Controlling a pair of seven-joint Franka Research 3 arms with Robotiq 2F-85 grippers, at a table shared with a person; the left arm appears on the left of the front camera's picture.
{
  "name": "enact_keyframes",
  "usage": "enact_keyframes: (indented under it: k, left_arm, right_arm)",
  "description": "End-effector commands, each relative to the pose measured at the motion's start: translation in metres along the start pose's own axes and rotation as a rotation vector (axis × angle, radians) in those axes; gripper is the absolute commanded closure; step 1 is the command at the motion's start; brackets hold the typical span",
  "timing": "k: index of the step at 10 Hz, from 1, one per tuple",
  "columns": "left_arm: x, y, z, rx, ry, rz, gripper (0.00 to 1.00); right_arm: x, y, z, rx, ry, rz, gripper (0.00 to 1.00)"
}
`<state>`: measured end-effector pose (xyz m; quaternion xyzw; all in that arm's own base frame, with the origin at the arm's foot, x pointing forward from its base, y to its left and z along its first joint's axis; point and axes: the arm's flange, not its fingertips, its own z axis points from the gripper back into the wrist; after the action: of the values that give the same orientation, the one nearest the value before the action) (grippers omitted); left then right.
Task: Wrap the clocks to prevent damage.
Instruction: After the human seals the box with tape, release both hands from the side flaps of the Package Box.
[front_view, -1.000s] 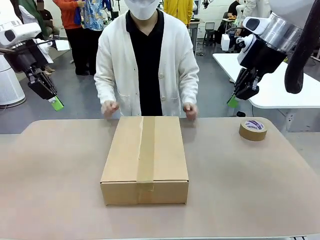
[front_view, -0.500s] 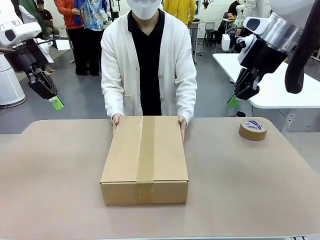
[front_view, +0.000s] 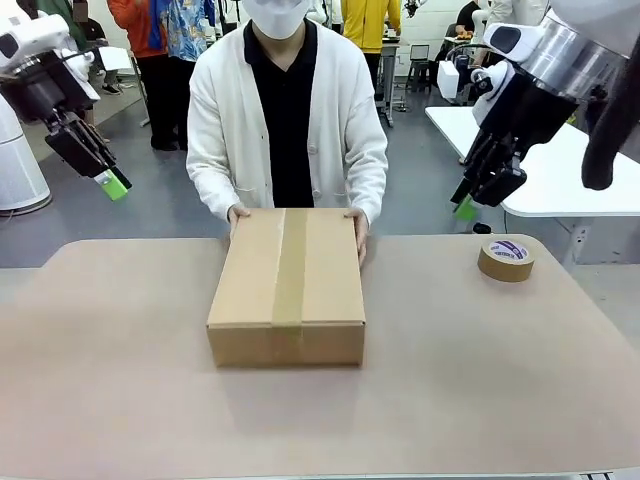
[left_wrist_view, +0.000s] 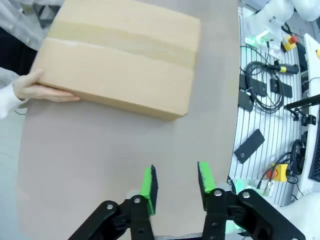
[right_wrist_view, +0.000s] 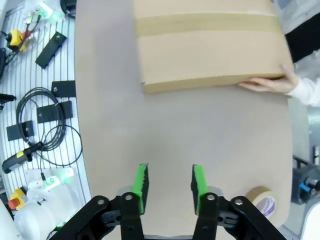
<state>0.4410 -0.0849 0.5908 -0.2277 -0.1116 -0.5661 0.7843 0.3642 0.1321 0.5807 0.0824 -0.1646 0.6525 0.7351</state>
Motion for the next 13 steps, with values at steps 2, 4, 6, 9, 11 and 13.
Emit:
enact_keyframes:
  k: [2, 4, 6, 9, 11, 13]
  left_arm:
    - [-0.007, 0.003, -0.004, -0.031, -0.011, 0.025, 0.06]
    - [-0.009, -0.001, -0.007, -0.035, -0.009, 0.023, 0.0]
    - [-0.01, 0.002, -0.003, -0.052, 0.003, 0.018, 0.07]
    - [-0.01, -0.005, -0.001, -0.034, 0.038, 0.044, 0.0]
    - [-0.01, 0.001, -0.007, -0.034, 0.01, 0.022, 0.0]
    - [-0.01, 0.001, -0.007, -0.034, 0.01, 0.022, 0.0]
  right_arm:
    - [-0.013, 0.01, -0.01, -0.004, 0.014, 0.0, 0.03]
    - [-0.015, 0.015, -0.01, -0.003, 0.017, 0.006, 0.0]
    - [-0.01, 0.013, -0.01, -0.018, 0.019, -0.003, 0.02]
    - [-0.007, 0.013, -0.01, 0.002, 0.051, -0.028, 0.0]
    - [-0.01, 0.012, -0.009, 0.006, 0.008, 0.0, 0.0]
    - [-0.01, 0.012, -0.009, 0.006, 0.008, 0.0, 0.0]
